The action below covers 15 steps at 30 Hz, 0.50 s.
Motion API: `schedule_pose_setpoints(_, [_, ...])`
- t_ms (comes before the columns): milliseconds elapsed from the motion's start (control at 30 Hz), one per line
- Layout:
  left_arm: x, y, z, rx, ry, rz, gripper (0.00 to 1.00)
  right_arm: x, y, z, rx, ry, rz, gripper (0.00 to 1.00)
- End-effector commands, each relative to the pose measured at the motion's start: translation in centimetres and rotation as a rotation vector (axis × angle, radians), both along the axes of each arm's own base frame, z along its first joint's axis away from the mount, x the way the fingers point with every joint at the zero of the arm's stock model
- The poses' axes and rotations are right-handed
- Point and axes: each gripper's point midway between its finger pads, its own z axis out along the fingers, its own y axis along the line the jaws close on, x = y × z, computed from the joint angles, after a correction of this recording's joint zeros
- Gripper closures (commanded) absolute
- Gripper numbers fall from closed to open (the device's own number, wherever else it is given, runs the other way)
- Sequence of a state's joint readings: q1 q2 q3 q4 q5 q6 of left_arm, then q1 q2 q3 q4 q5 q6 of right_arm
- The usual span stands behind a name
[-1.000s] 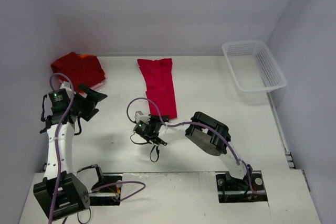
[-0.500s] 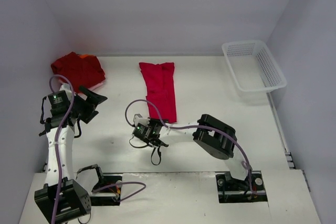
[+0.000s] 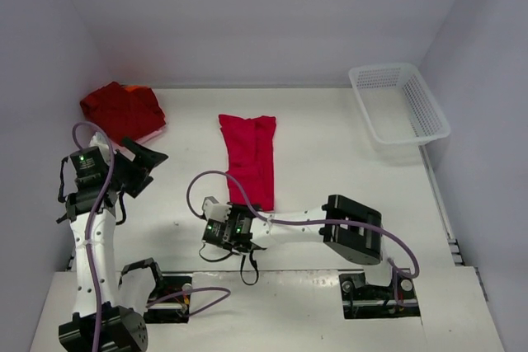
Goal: Fold and stack the t-shirts
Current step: Fold the tshirt
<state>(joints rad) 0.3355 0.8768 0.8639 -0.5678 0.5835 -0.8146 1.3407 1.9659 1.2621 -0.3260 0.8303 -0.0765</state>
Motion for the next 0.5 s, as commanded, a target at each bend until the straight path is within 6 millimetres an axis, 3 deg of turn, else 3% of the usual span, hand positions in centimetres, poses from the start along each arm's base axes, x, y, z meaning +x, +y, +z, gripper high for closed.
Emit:
schedule_pose_setpoints(0, [-0.1,0.1,2.8,0.031,-0.074,-0.01,0.19,-0.7,-0.4,3.8,0.083,-0.058,-0.032,1.0])
schedule_pose_setpoints(100, [-0.5,-0.1,3.1,0.038,-0.079,-0.011,0.19,-1.3,-0.2,4.2,0.11,-0.062,-0.031,1.0])
schedule_pose_setpoints(467, [-0.9,-0.1,4.1,0.043,-0.091,-0.001,0.19,0.1,0.2,7.8,0.143,-0.13,-0.04,1.0])
